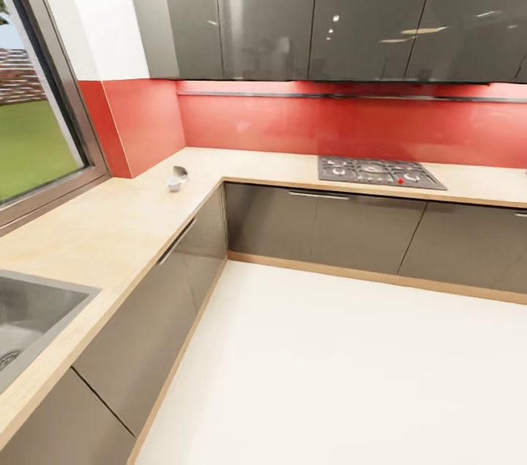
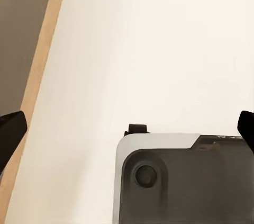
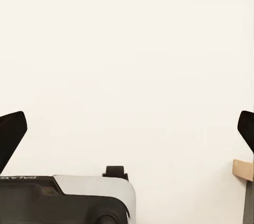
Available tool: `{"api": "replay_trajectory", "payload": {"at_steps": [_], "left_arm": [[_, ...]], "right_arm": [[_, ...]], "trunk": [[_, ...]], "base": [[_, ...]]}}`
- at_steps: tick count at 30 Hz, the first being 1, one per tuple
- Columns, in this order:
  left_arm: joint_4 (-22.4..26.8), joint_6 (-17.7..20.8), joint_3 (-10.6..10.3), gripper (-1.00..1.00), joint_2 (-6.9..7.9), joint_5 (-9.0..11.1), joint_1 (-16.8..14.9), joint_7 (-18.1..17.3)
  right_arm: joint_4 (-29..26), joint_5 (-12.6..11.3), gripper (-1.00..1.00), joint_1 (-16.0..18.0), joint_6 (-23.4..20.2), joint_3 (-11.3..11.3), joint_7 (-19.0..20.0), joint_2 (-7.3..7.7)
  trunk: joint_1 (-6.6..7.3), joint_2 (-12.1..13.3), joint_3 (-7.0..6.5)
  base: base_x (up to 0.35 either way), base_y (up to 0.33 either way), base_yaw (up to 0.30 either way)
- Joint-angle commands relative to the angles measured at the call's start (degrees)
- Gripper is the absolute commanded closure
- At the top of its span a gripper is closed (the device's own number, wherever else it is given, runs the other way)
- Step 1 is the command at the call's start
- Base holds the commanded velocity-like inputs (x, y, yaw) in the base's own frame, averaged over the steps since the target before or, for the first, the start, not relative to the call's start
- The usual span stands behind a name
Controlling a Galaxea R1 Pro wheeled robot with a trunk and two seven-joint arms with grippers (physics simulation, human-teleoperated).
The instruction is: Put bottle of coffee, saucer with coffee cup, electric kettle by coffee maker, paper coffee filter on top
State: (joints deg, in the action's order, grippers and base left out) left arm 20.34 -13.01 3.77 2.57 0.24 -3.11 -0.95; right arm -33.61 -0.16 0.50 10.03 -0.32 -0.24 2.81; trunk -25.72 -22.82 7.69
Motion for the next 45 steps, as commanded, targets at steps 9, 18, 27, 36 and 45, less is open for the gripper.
{"api": "replay_trajectory", "payload": {"at_steps": [9, 18, 27, 36, 45], "left_arm": [[-0.1, -0.2, 0.2, -1.00, -0.11, 0.0, -0.1, -0.1], [-0.1, -0.2, 0.2, -1.00, -0.11, 0.0, -0.1, -0.1], [-0.1, -0.2, 0.2, -1.00, -0.11, 0.0, -0.1, -0.1], [-0.1, -0.2, 0.2, -1.00, -0.11, 0.0, -0.1, -0.1], [-0.1, -0.2, 0.2, -1.00, -0.11, 0.0, -0.1, -0.1]], "right_arm": [[0.0, 0.0, -1.00, 0.0, 0.2, 0.0, 0.0, 0.00], [0.0, 0.0, -1.00, 0.0, 0.2, 0.0, 0.0, -0.01], [0.0, 0.0, -1.00, 0.0, 0.2, 0.0, 0.0, -0.01], [0.0, 0.0, -1.00, 0.0, 0.2, 0.0, 0.0, -0.01], [0.0, 0.0, -1.00, 0.0, 0.2, 0.0, 0.0, -0.06]], "trunk": [[-0.06, -0.1, 0.11], [-0.06, -0.1, 0.11], [-0.06, -0.1, 0.11], [-0.06, -0.1, 0.11], [-0.06, -0.1, 0.11]], "base": [[0.329, -0.126, 0.233], [0.329, -0.138, 0.033], [0.329, -0.140, 0.001], [0.329, -0.131, 0.000], [0.336, -0.022, 0.104]]}}
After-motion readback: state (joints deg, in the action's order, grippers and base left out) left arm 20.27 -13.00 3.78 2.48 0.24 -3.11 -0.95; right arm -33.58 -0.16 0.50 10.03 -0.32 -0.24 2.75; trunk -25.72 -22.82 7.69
